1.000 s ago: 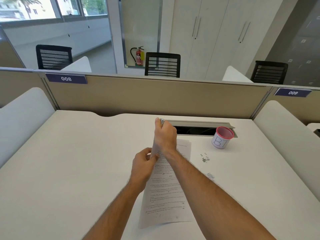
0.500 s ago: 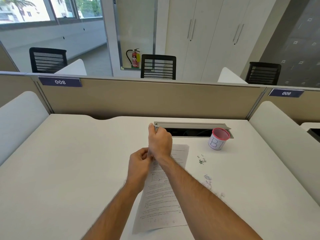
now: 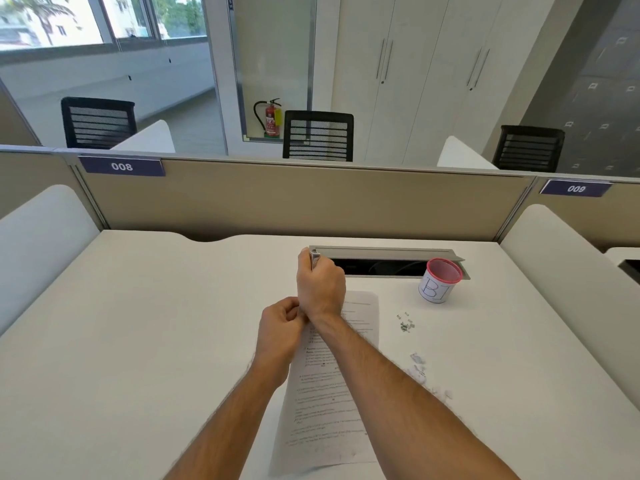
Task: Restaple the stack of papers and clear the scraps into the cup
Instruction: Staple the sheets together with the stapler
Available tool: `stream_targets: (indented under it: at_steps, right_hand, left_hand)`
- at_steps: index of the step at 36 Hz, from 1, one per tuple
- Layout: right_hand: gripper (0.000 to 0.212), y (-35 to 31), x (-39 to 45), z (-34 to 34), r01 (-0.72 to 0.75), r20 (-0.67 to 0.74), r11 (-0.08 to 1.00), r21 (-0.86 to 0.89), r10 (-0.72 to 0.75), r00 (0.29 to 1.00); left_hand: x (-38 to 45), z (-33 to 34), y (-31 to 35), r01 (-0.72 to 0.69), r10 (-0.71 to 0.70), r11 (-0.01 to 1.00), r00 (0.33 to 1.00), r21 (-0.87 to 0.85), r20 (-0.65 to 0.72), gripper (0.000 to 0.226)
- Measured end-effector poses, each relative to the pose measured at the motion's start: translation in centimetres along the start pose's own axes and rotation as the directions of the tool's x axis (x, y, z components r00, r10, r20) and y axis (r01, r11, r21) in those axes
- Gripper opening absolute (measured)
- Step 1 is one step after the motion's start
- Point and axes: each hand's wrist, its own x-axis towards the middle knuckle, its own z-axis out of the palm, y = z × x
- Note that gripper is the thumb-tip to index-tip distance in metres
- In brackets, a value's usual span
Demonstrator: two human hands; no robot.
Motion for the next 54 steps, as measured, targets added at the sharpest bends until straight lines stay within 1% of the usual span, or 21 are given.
stream_targets:
  at_steps: [3, 5, 7, 8, 11, 14, 18, 22, 29, 33, 39, 47, 50, 54]
  right_hand:
    - [0.055, 0.1, 0.0, 0.1, -0.020, 0.000, 1.000, -0.009, 0.020, 1.000]
    - [0.053, 0.3, 0.0, 0.5, -0.045, 0.002, 0.999, -0.003, 0.045, 0.999]
    - [0.053, 0.5, -0.1, 0.9, -0.068, 0.006, 0.997, 0.038, 0.068, 0.998]
    - [0.053, 0.6, -0.1, 1.0, -0.077, 0.006, 0.995, 0.056, 0.077, 0.997]
    - [0.056, 0.8, 0.2, 1.1, -0.104, -0.008, 0.991, 0.082, 0.105, 0.994]
    - [0.061, 1.2, 0.6, 1.0, -0.129, -0.022, 0.985, 0.118, 0.133, 0.991]
    - [0.049, 1.6, 1.0, 0.4, -0.137, -0.019, 0.981, 0.134, 0.141, 0.990]
    - [0.045, 2.3, 1.2, -0.4, -0.110, -0.029, 0.990, 0.089, 0.113, 0.993]
    - [0.042, 4.1, 1.7, -1.3, -0.115, 0.012, 0.989, -0.088, 0.117, 0.993]
    - [0.042, 5.7, 2.4, -1.7, -0.154, 0.036, 0.976, -0.154, 0.161, 0.986]
    - [0.043, 7.8, 3.9, -1.9, -0.243, 0.071, 0.938, -0.249, 0.267, 0.961]
    - [0.025, 11.0, 6.3, -1.7, -0.332, 0.134, 0.899, -0.287, 0.381, 0.915]
    - [0.031, 12.4, 6.9, -1.3, -0.369, 0.159, 0.887, -0.279, 0.421, 0.893]
    - [0.033, 14.1, 7.6, -1.3, -0.386, 0.172, 0.883, -0.267, 0.438, 0.883]
  left_hand:
    - [0.0, 0.1, -0.1, -0.019, 0.019, 1.000, 0.999, 0.010, -0.031, 0.018]
    - [0.2, 0.1, -0.3, -0.036, 0.039, 0.999, 0.995, 0.029, -0.096, 0.012]
    - [0.4, 0.0, -0.6, -0.046, 0.050, 0.999, 0.986, 0.023, -0.161, 0.004]
    - [0.6, -0.1, -0.8, -0.056, 0.059, 0.998, 0.982, 0.020, -0.181, 0.004]
    - [0.7, -0.4, -1.1, -0.083, 0.084, 0.996, 0.977, 0.013, -0.196, 0.013]
    - [0.9, -0.7, -1.5, -0.064, 0.054, 0.997, 0.980, -0.050, -0.191, 0.014]
    - [1.5, -0.8, -2.2, 0.015, -0.037, 0.993, 0.981, -0.116, -0.191, 0.015]
    - [2.3, -0.6, -2.6, 0.064, -0.094, 0.985, 0.977, -0.160, -0.189, 0.017]
    - [3.7, 0.0, -3.1, 0.038, -0.050, 0.997, 0.979, -0.062, -0.197, 0.018]
    - [4.6, 0.1, -3.4, 0.050, -0.060, 0.997, 0.977, -0.056, -0.204, 0.019]
    - [6.0, 0.3, -4.3, 0.085, -0.091, 0.996, 0.970, -0.038, -0.225, 0.016]
    - [8.3, 0.2, -5.8, 0.167, -0.181, 0.982, 0.962, -0.084, -0.203, 0.015]
    - [9.1, 0.4, -6.2, 0.179, -0.195, 0.979, 0.961, -0.097, -0.195, 0.015]
    - [9.8, 0.5, -6.7, 0.198, -0.214, 0.975, 0.960, -0.103, -0.179, 0.015]
